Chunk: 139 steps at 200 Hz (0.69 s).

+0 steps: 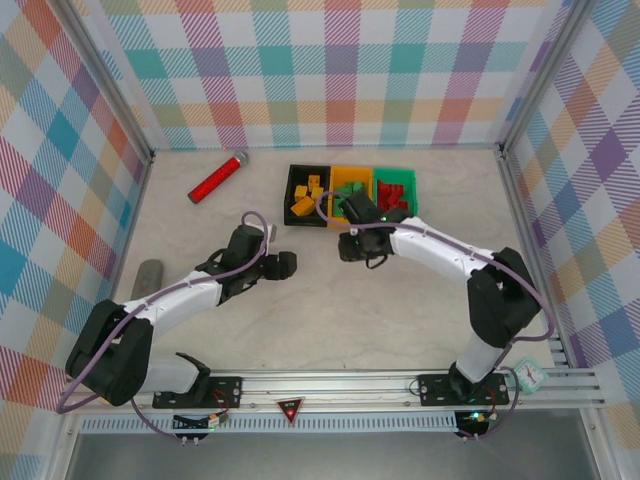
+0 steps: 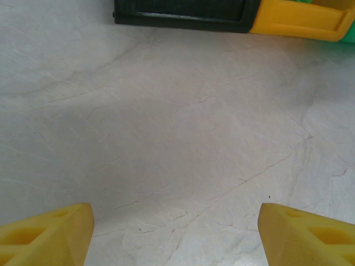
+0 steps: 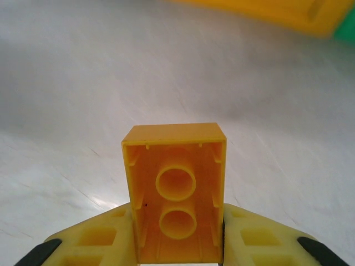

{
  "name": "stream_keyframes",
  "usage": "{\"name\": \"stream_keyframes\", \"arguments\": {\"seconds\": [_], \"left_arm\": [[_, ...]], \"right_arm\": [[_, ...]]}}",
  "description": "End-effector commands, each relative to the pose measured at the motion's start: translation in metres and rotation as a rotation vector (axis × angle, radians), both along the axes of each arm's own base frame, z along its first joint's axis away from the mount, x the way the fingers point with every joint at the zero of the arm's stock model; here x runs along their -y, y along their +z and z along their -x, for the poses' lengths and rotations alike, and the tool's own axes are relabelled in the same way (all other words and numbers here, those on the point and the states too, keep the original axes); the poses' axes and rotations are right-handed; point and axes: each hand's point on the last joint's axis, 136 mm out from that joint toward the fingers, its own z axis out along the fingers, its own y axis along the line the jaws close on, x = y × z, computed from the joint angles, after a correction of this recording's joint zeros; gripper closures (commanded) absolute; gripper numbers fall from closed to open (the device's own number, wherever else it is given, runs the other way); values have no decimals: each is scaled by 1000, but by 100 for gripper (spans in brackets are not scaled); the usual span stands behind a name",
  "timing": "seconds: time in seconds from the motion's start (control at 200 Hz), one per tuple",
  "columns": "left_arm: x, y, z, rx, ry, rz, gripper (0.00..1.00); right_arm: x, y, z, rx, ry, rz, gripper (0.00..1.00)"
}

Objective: Sort the legos into containers by color
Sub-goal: Pick up the lego from the center of the table, then place the lego in the container.

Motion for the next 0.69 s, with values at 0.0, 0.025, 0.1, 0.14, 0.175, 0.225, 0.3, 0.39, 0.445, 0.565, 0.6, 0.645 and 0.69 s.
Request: {"name": "stream_keyframes", "arguments": {"seconds": [0.0,0.025,0.1,0.14,0.175,0.225,0.3,0.39,0.445,0.565,0.6,0.645,0.69], "left_arm": [[-7,4,-2,14,39,4,23],[-7,3,-1,11,41,6,23],[-9,2,-2,9,47,6,23],[-11,1,-2,10,53,2,23],[-12,-1,-3,10,58,-6,23],[-14,-1,-4,10,67,-12,23],[-15,-2,-5,5,68,-13,23],[-13,-2,-4,4,64,2,23],[-13,-3,-4,4,60,3,23],[-15,-5,-5,0,65,-14,23],[-15,-4,-5,4,68,-14,23],[-15,-2,-5,10,68,-10,22],[-14,-2,-4,10,64,-5,22]], "right_arm": [[-31,9,-21,25,61,-43,66],[-37,11,-28,33,70,-49,66],[-58,16,-45,54,106,-78,66],[-68,19,-55,65,115,-91,66],[-75,19,-64,76,122,-97,66],[-86,21,-78,94,131,-100,66],[-98,23,-97,117,142,-83,66],[-106,23,-121,151,136,-46,66],[-108,24,-135,163,132,-36,65],[-112,27,-153,177,116,-43,53],[-113,28,-155,177,115,-47,46],[-115,30,-154,173,112,-60,42],[-115,31,-152,165,112,-72,40]]}}
